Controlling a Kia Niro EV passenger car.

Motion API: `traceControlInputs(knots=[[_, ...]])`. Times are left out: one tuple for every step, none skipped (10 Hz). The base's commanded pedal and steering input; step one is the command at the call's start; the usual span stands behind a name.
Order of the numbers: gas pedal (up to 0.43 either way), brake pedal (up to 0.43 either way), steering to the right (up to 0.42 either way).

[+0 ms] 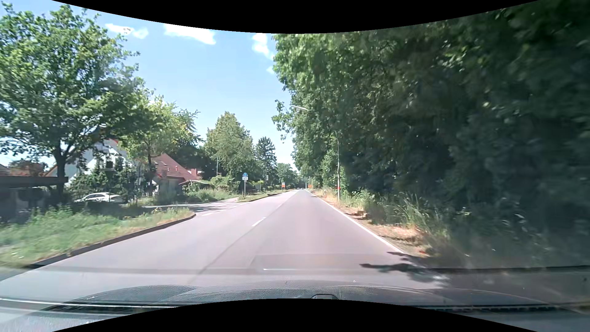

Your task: Follow the waypoints while adhering to traffic rules and regulations

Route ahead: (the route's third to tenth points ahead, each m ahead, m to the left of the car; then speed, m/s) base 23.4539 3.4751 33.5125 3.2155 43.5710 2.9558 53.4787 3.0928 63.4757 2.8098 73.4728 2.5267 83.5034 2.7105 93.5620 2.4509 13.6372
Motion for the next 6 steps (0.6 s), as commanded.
traceControlInputs(knots=[[0.177, 0.0, -0.001], [0.177, 0.0, -0.001], [0.177, 0.0, -0.001], [0.177, 0.0, -0.001], [0.177, 0.0, -0.001], [0.177, 0.0, -0.001]])
